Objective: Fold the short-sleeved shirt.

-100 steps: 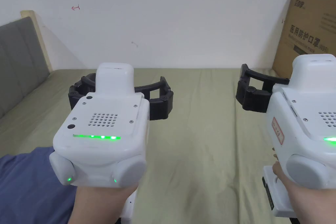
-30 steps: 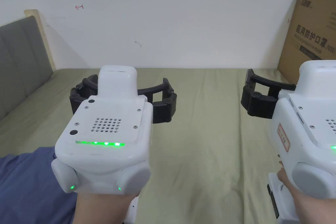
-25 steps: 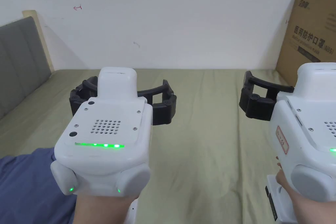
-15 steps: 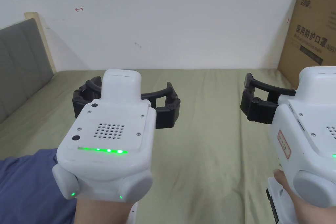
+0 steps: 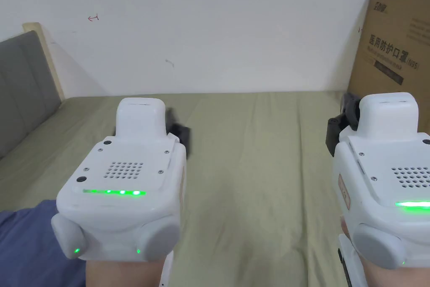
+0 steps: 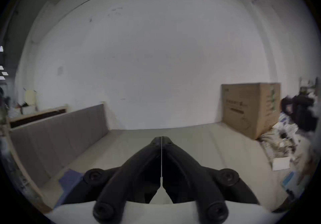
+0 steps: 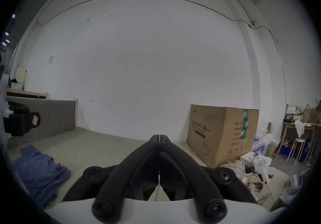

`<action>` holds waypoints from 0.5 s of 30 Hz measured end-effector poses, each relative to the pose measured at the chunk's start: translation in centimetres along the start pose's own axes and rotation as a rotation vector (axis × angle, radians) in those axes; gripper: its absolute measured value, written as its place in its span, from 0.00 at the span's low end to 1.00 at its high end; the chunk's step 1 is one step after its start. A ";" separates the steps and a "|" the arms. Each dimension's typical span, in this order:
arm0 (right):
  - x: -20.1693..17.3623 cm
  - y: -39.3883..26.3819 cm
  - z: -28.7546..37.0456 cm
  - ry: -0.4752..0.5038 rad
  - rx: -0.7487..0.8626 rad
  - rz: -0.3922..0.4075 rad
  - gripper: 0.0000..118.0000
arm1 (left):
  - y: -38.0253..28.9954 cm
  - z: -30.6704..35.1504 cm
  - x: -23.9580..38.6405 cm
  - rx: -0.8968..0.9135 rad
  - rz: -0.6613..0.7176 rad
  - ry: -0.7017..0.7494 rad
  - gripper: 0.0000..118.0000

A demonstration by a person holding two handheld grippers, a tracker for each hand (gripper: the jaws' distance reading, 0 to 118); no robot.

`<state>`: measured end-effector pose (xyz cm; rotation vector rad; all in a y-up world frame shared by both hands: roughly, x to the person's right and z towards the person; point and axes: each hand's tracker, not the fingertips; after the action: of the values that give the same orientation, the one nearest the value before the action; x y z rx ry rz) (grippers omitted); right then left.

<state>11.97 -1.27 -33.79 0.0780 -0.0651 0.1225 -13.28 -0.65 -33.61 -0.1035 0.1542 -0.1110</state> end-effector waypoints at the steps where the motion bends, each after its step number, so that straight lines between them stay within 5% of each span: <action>1: 0.4 0.0 0.1 0.015 -0.015 -0.035 0.00 | -0.1 -0.1 -0.3 0.019 0.030 -0.050 0.00; 8: -0.1 -0.5 -0.6 0.041 -0.105 -0.095 0.00 | -1.0 -0.3 -2.6 -0.058 0.071 -0.084 0.00; 11: -3.5 -0.7 -1.4 0.145 -0.150 -0.119 0.00 | -1.8 0.8 -6.8 -0.083 0.062 -0.027 0.00; 15: -11.0 -0.5 -1.3 0.345 -0.176 -0.144 0.00 | -3.2 3.6 -15.0 -0.110 0.045 0.229 0.00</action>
<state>1.24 -3.01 -35.91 -0.1151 0.2736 -0.0156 -27.72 -1.70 -27.48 -0.1967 0.3916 -0.0694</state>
